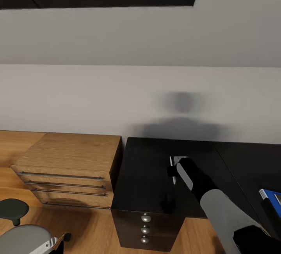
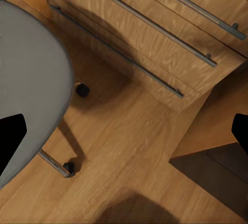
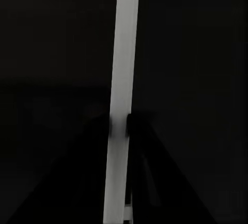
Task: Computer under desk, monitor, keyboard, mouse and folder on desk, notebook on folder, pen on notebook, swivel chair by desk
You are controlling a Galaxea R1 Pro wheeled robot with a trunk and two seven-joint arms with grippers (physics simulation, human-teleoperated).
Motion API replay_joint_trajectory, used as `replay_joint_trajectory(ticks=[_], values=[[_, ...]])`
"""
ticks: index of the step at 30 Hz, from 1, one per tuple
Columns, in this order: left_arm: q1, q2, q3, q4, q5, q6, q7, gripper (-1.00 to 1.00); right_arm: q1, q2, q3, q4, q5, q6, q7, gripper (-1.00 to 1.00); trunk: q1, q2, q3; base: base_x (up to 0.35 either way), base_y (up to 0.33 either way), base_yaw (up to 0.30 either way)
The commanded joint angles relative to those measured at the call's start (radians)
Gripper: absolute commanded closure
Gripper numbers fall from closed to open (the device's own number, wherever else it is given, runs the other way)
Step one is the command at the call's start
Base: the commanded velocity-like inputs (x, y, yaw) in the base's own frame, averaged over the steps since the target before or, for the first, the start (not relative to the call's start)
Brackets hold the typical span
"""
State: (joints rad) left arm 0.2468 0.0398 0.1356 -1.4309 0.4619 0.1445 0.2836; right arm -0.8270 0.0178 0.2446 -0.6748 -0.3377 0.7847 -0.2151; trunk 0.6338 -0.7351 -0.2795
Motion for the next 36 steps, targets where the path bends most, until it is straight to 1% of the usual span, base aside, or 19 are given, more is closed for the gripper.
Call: replay_joint_trajectory(ticks=[1, 5, 6, 11, 14, 15, 30, 36], values=[[0.000, 0.000, -0.001, -0.002, 0.007, 0.004, 0.005, -1.00, 0.000, -0.002, -0.003, -0.013, -0.013, 0.018, -0.009, 1.00, -0.004, 0.006, 0.002, 0.000, 0.000, 0.000], [0.000, 0.000, -0.001, -0.002, 0.007, 0.004, 0.005, -1.00, 0.000, -0.005, -0.029, -0.031, -0.014, 0.044, -0.009, 1.00, -0.019, 0.034, 0.015, 0.000, 0.000, 0.000], [0.000, 0.000, -0.001, -0.002, 0.007, 0.004, 0.005, -1.00, 0.000, -0.006, -0.049, -0.035, -0.015, 0.053, -0.009, 1.00, -0.023, 0.041, 0.018, 0.000, 0.000, 0.000], [0.000, 0.001, -0.001, -0.001, 0.008, 0.005, 0.004, -1.00, 0.000, -0.008, -0.097, -0.042, -0.014, 0.065, -0.010, 1.00, -0.042, 0.076, 0.033, 0.000, 0.000, 0.000], [0.000, 0.001, -0.001, 0.000, 0.009, 0.006, 0.004, -1.00, 0.000, -0.011, -0.110, -0.046, -0.013, 0.069, -0.011, 1.00, -0.053, 0.097, 0.043, 0.000, 0.000, 0.000], [0.000, 0.001, -0.001, 0.001, 0.009, 0.006, 0.003, -1.00, 0.000, -0.012, -0.111, -0.048, -0.013, 0.070, -0.011, 1.00, -0.057, 0.104, 0.046, 0.000, 0.000, 0.000], [0.000, 0.002, -0.001, 0.012, 0.009, 0.004, 0.000, -1.00, 0.001, -0.013, -0.116, -0.063, -0.009, 0.069, -0.012, 1.00, -0.057, 0.104, 0.046, -0.004, 0.000, -0.004], [0.000, 0.002, -0.002, 0.019, 0.008, 0.004, 0.000, -1.00, 0.002, -0.012, -0.116, -0.064, -0.010, 0.066, -0.012, 1.00, -0.057, 0.104, 0.046, -0.254, 0.000, -0.159]])
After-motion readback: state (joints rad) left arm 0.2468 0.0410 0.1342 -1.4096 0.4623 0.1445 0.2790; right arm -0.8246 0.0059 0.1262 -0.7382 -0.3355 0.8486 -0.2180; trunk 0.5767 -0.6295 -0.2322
